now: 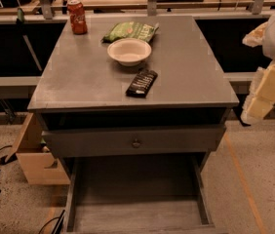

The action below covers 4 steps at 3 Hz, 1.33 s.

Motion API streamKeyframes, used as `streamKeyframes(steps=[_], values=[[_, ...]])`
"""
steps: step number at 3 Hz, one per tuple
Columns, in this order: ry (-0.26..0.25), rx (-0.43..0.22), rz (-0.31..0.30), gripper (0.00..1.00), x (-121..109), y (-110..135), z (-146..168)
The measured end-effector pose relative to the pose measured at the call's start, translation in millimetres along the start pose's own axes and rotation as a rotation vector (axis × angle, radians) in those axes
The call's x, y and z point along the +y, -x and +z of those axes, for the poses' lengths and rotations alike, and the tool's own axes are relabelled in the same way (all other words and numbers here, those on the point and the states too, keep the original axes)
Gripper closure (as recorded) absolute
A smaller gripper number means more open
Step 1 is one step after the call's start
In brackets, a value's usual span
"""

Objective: Place rxbar chocolate into middle drawer

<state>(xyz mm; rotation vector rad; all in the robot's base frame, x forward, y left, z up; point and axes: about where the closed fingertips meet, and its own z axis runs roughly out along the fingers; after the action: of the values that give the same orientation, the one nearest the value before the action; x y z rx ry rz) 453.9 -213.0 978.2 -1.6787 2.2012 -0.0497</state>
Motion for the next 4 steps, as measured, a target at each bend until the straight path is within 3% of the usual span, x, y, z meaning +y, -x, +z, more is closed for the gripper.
streamKeyframes(steps=[1,2,4], values=[[0.007,-0.163,-0.011,0.00,-34,23,23],[0.051,-0.398,-0.028,0.00,-65,58,66],[0.156,-0.714,0.039,0.00,-76,79,138]])
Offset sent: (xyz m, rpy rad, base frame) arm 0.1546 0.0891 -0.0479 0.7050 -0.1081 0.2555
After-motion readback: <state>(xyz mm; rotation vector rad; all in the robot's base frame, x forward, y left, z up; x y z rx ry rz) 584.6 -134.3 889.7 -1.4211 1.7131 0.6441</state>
